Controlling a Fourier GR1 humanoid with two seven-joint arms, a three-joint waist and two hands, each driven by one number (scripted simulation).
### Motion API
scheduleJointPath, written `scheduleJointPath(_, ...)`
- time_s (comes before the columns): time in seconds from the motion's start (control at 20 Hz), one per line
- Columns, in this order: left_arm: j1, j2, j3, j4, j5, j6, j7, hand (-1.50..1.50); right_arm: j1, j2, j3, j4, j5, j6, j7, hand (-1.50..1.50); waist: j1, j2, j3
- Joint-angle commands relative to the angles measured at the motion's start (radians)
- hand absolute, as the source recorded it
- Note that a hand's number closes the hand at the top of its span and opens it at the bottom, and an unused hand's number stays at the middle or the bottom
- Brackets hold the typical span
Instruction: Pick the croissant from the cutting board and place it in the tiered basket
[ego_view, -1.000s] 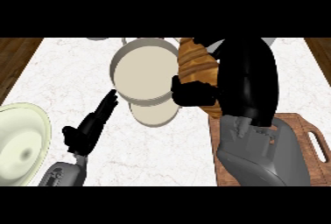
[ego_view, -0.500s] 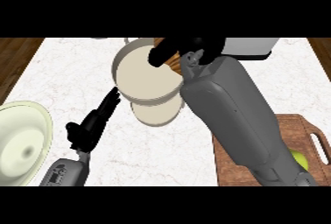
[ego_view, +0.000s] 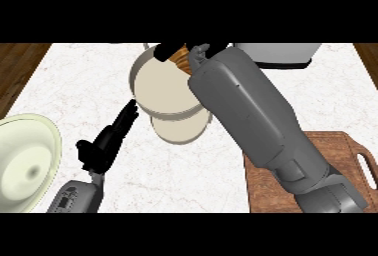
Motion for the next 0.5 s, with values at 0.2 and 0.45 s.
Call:
scheduleJointPath(0.2,-0.015,-0.017,-0.021,0.026,-0.030,0.000,-0.024,0.00,-0.045,0.003,-0.045,0.108,-0.295,-0.209,0.084,1.50,0.023,0.006,-0.001)
scheduleJointPath(0.45,0.042,0.011,-0.008,-0.002,-0.008,-0.034,-0.030,0.00,-0.056,0.003,0.010,0.099,-0.438,-0.328,0.097,-1.50,0.014,-0.007,0.000)
